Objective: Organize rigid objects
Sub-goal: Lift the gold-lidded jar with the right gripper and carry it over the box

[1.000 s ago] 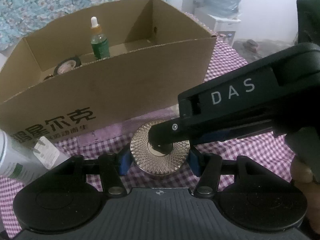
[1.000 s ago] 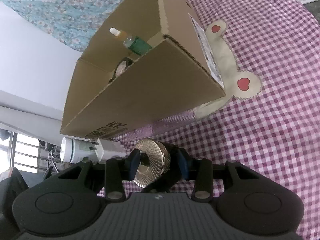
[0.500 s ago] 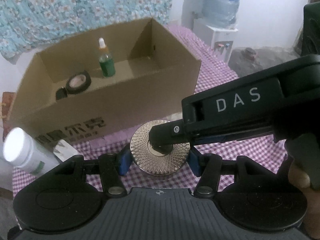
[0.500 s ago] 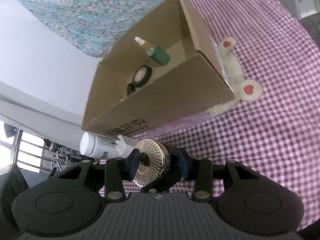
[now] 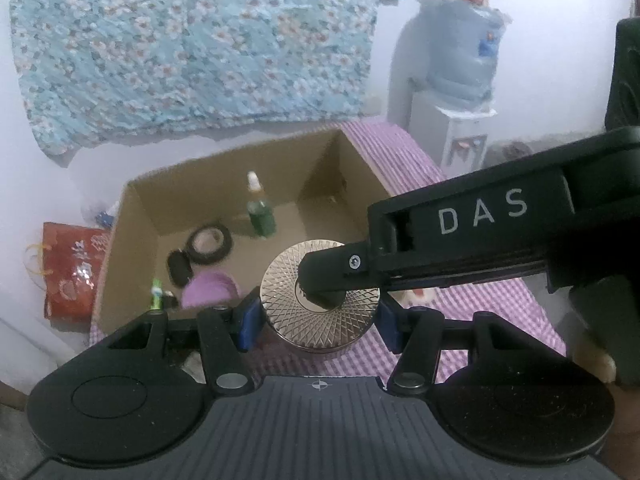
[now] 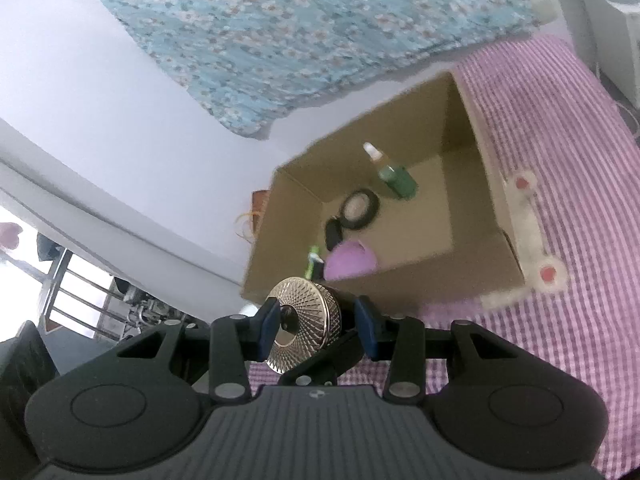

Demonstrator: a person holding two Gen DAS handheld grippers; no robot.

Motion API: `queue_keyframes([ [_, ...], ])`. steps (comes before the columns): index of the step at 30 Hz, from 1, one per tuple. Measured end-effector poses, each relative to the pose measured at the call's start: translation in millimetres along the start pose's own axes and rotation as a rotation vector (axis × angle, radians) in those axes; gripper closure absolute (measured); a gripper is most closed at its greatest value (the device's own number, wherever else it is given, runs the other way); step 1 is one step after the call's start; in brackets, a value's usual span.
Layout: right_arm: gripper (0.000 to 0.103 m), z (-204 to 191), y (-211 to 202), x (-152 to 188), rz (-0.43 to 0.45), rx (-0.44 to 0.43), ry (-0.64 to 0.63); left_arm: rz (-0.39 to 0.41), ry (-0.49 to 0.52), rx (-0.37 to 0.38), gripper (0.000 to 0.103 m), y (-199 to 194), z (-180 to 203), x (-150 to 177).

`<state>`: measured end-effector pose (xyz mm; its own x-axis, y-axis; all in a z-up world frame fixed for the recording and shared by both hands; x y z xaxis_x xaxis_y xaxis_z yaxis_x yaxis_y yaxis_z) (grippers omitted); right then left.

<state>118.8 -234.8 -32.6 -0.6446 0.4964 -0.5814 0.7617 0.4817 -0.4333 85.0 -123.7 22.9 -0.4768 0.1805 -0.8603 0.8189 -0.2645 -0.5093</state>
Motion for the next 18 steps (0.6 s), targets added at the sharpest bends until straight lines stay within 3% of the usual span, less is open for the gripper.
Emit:
queue_keyframes([
  [7,0.059,-19,21,-40,-0.021,-0.025,-0.047,0.013,-0.04,-0.032,0.047,24,-16,-30],
  [12,0.059,-15,53,-68,-0.081,-0.002,-0.082,-0.043,-0.121,-0.024,0.047,64,-31,-43],
  [18,0.059,11,105,-85,-0.189,0.061,-0.092,-0.14,-0.232,-0.011,0.047,117,-47,-36],
])
Point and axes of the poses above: each gripper's, at about its wrist camera, not at the fingertips, and y roughly the way its jaws point, z to its right, x to its underside, the point moved 5 cm from there along y, roughly the way its jaws point, and after that the axes turned 15 degrees about z, right-handed, at the moved point
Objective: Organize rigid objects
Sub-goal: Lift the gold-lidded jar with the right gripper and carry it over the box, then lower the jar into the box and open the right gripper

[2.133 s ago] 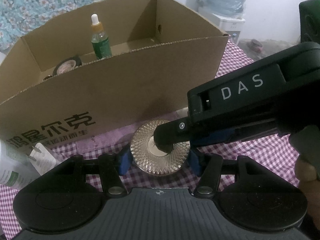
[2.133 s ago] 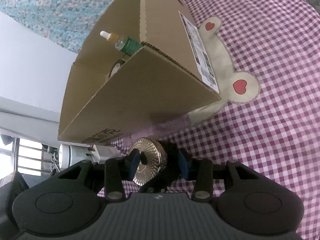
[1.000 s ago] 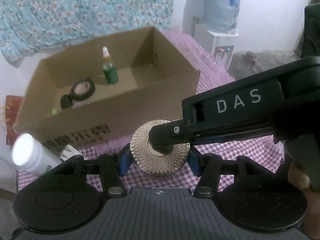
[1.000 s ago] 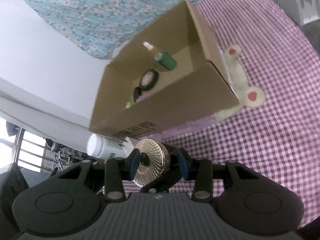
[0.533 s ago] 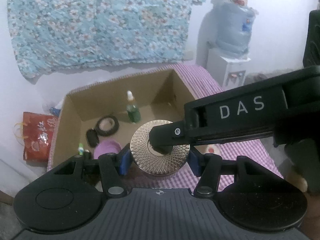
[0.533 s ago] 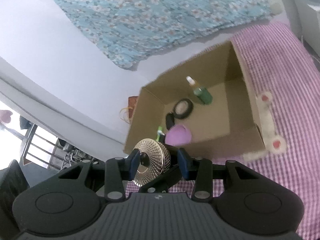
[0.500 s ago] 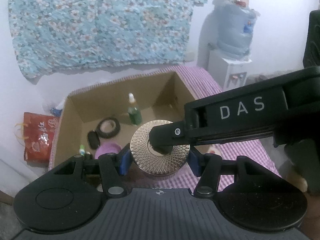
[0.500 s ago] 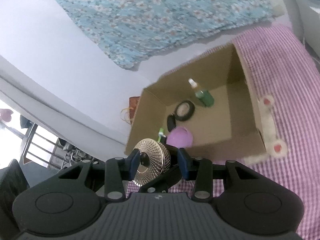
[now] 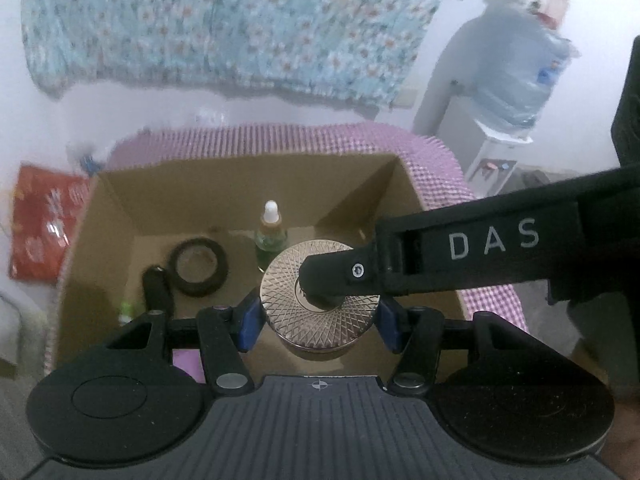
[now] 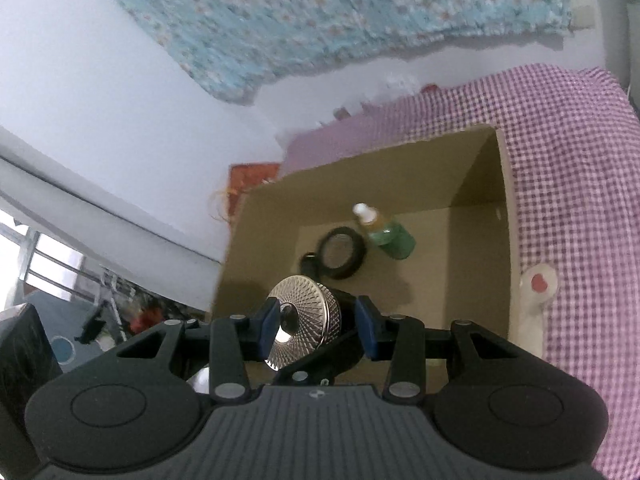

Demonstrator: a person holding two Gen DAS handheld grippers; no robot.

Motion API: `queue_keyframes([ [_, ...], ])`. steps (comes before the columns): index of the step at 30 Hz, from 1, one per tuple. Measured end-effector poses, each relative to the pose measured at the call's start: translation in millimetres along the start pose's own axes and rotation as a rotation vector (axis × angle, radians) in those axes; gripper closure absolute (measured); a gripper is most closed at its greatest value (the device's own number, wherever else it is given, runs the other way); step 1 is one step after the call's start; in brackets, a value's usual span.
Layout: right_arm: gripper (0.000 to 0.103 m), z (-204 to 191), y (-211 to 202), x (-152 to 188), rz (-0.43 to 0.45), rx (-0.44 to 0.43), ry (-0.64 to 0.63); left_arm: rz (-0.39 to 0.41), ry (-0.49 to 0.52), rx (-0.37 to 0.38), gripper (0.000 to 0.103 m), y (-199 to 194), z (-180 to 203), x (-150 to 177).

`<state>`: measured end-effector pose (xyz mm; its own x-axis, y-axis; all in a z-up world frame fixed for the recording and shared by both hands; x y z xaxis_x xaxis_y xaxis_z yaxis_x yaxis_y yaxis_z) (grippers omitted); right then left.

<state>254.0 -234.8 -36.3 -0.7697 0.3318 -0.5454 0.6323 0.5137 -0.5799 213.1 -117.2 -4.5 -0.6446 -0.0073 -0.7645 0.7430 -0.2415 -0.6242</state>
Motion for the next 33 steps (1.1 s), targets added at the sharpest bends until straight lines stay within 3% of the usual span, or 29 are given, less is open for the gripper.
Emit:
queue_keyframes([
  [8,0.058,25,59,-7,-0.142,0.059,-0.039,-0.102,-0.095,-0.036,0.047,51,-15,13],
  [16,0.058,29,91,3,-0.243,0.095,-0.13,-0.166,-0.18,-0.05,0.047,74,-28,27],
  [26,0.058,30,115,8,-0.298,0.152,-0.295,-0.237,-0.253,-0.036,0.046,88,-24,39],
  [33,0.059,30,113,8,-0.291,0.173,-0.352,-0.24,-0.3,-0.011,0.043,99,-21,39],
])
Point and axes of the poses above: each gripper's, at about its wrist camera, not at the fingertips, and y roughly the way its jaws point, z to its right, x to its underside, the point moved 5 cm from there along y, roughly the way its jaws point, and after that the axes turned 15 degrees about z, right-handed, at the moved point
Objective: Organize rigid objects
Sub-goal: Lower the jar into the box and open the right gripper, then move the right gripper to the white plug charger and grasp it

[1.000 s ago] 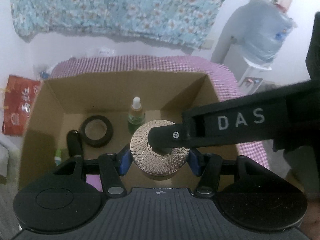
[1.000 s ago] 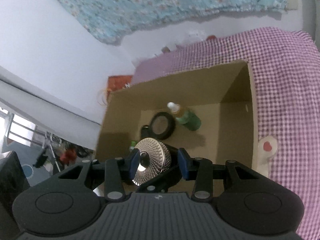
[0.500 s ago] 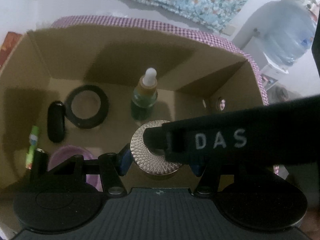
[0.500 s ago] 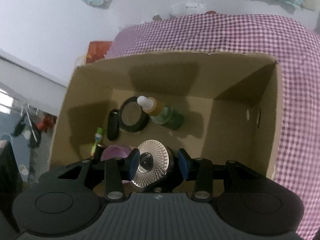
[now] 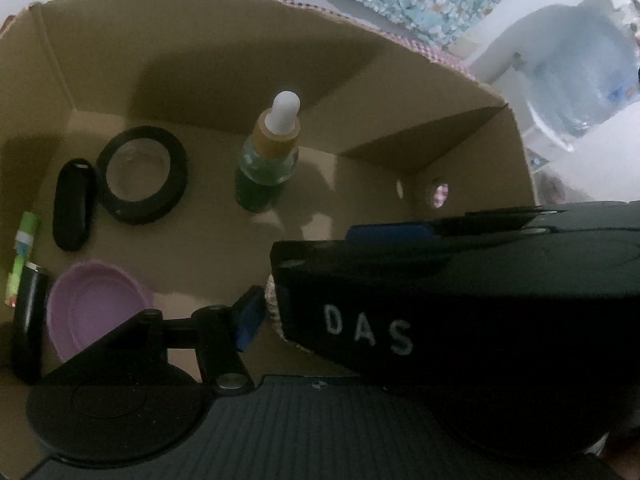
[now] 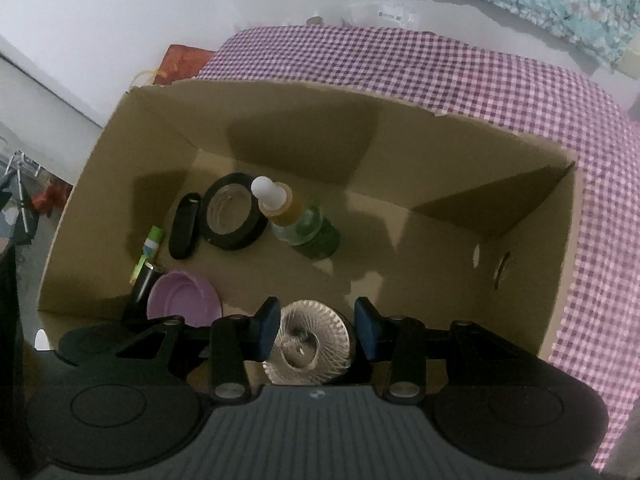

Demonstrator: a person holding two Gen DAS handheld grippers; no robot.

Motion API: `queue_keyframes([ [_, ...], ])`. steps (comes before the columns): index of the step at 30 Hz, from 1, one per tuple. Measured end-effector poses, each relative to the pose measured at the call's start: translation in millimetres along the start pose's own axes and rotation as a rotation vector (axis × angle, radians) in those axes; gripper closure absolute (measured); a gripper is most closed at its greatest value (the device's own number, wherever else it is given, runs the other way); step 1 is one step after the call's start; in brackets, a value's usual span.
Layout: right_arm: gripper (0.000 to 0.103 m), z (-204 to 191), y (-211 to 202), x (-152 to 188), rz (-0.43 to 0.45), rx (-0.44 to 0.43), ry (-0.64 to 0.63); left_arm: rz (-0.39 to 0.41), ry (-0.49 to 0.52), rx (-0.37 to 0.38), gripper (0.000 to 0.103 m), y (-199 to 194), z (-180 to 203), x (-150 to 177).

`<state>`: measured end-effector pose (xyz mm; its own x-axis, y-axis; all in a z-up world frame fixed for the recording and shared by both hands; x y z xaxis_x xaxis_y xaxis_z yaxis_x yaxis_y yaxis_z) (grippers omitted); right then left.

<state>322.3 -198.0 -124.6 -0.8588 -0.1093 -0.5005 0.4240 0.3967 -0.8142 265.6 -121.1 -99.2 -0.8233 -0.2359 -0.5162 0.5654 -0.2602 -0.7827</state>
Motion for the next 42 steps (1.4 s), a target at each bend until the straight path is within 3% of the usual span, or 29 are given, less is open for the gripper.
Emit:
queue_keyframes([
  [10,0.058,-1,-30,-8,0.089,-0.009,0.039,0.08,0.007,0.051,0.04,-36,8,-4],
  [15,0.058,-3,-74,-7,0.204,-0.045,0.086,0.204,0.064,0.046,0.04,-79,5,-3],
  [25,0.058,-39,-169,54,0.464,-0.151,0.157,0.381,0.172,0.084,0.038,-183,-22,39],
  [33,0.058,-68,-165,109,0.445,-0.208,0.219,0.402,0.264,-0.03,0.038,-194,-54,90],
  [42,0.058,-87,-114,125,0.314,-0.237,0.321,0.41,0.263,-0.133,0.041,-160,-86,106],
])
Point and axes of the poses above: each gripper's, at about its wrist camera, not at the fingertips, and y roughly the way its jaws point, z to its right, x to its underside, the point moved 5 cm from there along y, roughly the way its jaws point, and after that the axes turned 15 degrees about z, right-handed, at the moved point
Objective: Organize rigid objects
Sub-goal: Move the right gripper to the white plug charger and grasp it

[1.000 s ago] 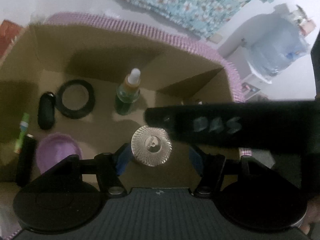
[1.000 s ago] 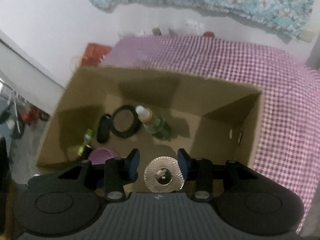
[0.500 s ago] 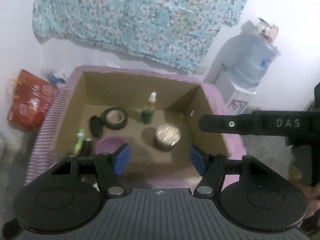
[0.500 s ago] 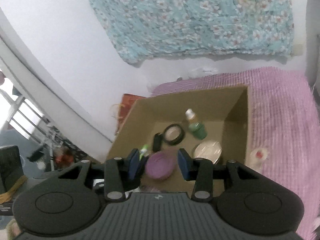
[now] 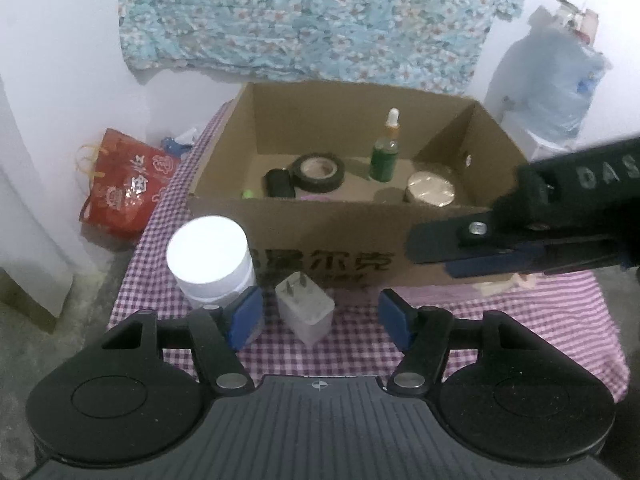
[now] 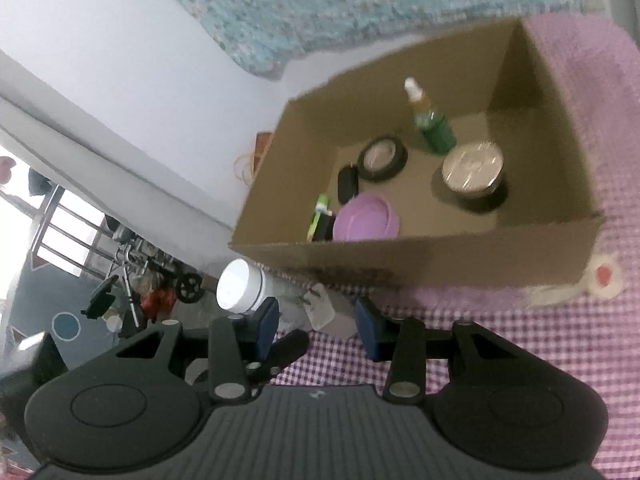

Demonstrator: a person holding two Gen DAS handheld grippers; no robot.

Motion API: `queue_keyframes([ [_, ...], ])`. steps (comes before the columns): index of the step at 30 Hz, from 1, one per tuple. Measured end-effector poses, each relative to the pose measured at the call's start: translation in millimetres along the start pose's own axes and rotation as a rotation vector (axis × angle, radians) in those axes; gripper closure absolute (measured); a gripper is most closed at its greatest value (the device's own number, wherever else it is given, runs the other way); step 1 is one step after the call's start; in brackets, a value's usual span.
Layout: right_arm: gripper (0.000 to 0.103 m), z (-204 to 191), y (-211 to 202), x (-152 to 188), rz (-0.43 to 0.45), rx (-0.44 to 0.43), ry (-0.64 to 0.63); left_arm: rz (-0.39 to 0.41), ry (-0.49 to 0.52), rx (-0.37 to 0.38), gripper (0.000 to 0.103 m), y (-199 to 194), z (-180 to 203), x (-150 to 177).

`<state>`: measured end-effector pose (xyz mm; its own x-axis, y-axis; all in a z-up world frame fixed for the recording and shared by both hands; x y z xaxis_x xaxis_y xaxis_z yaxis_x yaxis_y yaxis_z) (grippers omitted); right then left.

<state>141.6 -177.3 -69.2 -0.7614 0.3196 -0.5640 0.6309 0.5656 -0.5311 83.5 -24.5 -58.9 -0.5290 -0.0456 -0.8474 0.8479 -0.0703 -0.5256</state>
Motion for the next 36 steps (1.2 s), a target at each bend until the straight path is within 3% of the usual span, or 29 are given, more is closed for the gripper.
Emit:
queue_keyframes([
  [16,0.058,8,88,29,-0.169,-0.005,0.022,-0.084,-0.043,-0.019,0.053,43,-15,29],
  [19,0.058,9,97,31,-0.186,-0.015,0.019,-0.098,-0.064,-0.008,0.06,48,-18,32],
  [27,0.062,3,93,34,-0.192,-0.022,-0.004,-0.108,-0.062,0.032,0.063,46,-12,34],
  [36,0.062,32,50,34,-0.147,0.052,0.088,-0.116,0.03,0.165,0.063,31,30,41],
])
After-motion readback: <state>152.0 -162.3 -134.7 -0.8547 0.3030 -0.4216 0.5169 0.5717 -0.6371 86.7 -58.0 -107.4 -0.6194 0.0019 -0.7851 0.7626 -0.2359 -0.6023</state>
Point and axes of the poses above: each gripper's, at about its wrist camera, not at the fingertips, and y roughly the way its jaws point, z to its right, x to its underside, the point moved 5 cm from there along y, roughly the way its jaws point, and after that the axes turned 15 degrees about z, right-handed, at the moved point
